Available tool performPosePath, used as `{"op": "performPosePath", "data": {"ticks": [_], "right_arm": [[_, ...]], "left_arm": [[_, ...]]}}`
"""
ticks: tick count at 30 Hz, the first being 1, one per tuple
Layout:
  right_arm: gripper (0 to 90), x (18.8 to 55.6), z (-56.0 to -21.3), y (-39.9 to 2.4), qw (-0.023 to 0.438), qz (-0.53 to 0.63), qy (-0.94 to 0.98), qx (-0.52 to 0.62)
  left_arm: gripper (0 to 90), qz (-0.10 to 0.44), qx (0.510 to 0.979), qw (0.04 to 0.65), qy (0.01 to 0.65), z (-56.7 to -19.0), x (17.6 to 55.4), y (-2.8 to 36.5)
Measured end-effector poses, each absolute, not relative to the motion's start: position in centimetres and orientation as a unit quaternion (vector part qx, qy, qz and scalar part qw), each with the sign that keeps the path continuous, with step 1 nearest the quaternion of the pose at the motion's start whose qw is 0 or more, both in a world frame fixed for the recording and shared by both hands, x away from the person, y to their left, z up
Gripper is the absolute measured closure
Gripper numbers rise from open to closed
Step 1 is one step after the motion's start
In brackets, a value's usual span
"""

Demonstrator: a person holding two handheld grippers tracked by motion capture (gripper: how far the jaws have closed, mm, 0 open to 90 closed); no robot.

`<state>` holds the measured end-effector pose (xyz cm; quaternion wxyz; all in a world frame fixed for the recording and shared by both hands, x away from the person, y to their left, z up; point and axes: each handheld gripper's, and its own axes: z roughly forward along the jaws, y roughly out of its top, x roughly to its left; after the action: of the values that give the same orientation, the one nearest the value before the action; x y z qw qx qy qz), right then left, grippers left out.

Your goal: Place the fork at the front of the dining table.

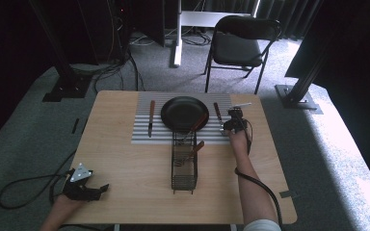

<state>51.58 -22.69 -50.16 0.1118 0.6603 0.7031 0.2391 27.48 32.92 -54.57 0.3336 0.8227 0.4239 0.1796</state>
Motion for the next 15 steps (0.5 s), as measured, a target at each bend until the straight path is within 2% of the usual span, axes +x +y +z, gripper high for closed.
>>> {"op": "performPosePath", "data": {"ticks": [1,7,15], "right_arm": [[76.0,51.4,-50.0,-22.8,0.117,0.239,0.703,0.660],[53.8,50.3,-49.7,-23.4,0.089,0.267,0.699,0.657],[51.1,49.3,-51.4,-22.7,0.068,0.261,0.715,0.645]], "left_arm": [[9.2,0.180,0.823,0.334,0.424,-54.6,27.5,32.9],[9.2,0.181,0.821,0.333,0.428,-54.6,27.4,32.9],[9.2,0.181,0.821,0.333,0.428,-54.6,27.4,32.9]]}}
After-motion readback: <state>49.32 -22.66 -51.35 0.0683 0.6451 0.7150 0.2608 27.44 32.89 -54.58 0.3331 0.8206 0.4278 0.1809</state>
